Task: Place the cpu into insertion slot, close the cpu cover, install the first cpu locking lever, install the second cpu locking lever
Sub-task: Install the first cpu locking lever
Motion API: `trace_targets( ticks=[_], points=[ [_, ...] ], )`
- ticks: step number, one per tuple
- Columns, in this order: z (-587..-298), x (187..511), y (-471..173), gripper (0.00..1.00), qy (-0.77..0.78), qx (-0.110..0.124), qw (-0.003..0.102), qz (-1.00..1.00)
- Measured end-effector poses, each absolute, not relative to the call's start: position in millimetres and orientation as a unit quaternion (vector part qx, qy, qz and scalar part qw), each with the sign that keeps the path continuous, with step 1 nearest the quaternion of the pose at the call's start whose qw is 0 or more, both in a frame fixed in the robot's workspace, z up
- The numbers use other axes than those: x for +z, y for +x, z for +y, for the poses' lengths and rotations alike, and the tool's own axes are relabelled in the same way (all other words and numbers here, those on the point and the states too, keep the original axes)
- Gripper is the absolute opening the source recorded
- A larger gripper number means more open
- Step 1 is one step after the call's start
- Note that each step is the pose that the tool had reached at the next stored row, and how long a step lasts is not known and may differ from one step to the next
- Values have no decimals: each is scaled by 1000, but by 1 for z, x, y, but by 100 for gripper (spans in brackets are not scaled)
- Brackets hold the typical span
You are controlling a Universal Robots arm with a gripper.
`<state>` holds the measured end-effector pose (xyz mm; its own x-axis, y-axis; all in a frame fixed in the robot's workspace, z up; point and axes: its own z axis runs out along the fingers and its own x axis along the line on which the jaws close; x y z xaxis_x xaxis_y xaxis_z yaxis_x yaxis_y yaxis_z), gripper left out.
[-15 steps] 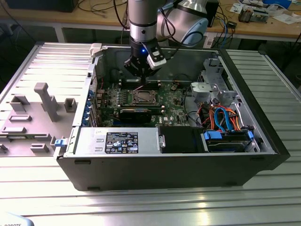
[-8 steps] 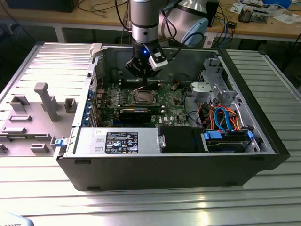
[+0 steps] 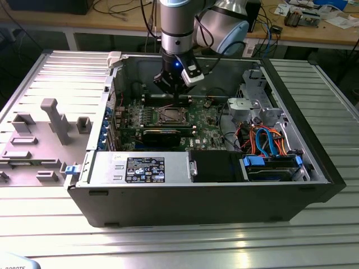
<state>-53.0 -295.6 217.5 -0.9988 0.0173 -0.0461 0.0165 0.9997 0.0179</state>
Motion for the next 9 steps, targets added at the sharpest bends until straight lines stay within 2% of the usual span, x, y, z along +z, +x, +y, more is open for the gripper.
trace_targets(
  ticks=[9],
  points=[
    [-296, 208, -51, 11, 8, 8, 23, 1000]
  ],
)
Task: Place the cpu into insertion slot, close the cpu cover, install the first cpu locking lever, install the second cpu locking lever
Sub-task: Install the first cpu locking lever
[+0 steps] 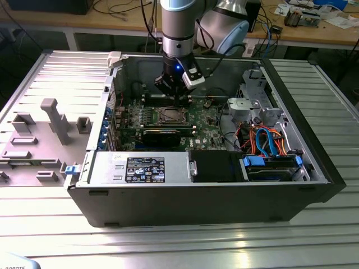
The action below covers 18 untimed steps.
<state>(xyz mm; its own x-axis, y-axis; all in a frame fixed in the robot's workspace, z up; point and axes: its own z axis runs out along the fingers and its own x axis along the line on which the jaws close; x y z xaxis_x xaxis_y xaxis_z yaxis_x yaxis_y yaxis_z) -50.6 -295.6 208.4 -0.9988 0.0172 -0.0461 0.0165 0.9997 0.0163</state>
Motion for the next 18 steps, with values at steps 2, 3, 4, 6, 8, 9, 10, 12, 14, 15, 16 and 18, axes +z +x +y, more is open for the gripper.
trace_targets(
  ticks=[2, 3, 4, 6, 8, 9, 10, 12, 14, 15, 16, 18],
  points=[
    [-296, 207, -50, 11, 8, 8, 23, 1000],
    [-296, 207, -50, 11, 8, 8, 23, 1000],
    [-296, 207, -50, 11, 8, 8, 23, 1000],
    [-296, 205, -49, 11, 8, 8, 23, 1000],
    [-296, 205, -49, 11, 8, 8, 23, 1000],
    [-296, 205, -49, 11, 9, 8, 23, 1000],
    [-296, 205, -49, 11, 9, 8, 23, 1000],
    [-296, 205, -49, 11, 8, 8, 23, 1000],
    [-296, 205, -49, 11, 8, 8, 23, 1000],
    [-296, 205, -49, 11, 8, 8, 23, 1000],
    [-296, 205, -49, 11, 8, 8, 23, 1000],
    [-296, 206, -49, 11, 8, 8, 23, 1000]
  ],
)
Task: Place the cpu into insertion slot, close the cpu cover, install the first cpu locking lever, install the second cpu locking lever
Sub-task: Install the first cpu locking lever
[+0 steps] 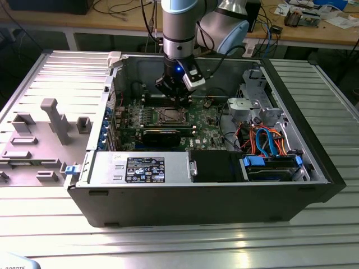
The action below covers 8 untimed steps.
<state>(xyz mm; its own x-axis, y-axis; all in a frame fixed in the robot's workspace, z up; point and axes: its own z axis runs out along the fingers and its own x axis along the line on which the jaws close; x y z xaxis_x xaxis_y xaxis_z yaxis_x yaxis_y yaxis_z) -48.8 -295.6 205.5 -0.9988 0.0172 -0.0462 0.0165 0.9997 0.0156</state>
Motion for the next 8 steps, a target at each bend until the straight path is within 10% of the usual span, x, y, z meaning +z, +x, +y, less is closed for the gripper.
trace_targets(
  ticks=[8],
  points=[
    [-296, 206, -49, 11, 8, 8, 23, 1000]
  ],
)
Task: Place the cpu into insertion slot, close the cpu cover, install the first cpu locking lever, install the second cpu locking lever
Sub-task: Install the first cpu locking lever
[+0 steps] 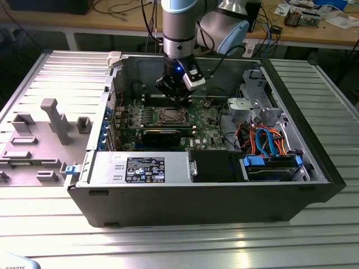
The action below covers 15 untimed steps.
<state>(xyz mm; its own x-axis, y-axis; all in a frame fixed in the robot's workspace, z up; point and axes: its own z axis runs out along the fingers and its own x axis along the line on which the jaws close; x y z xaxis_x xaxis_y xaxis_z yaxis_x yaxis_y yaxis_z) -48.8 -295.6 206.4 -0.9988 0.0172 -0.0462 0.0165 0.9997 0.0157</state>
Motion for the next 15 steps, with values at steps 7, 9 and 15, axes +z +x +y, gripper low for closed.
trace_targets(
  ticks=[7, 9, 15],
  points=[
    [-296, 205, -48, 11, 8, 5, 23, 1000],
    [-296, 205, -48, 11, 8, 4, 23, 1000],
    [-296, 202, -46, 11, 8, -1, 23, 1000]
  ],
)
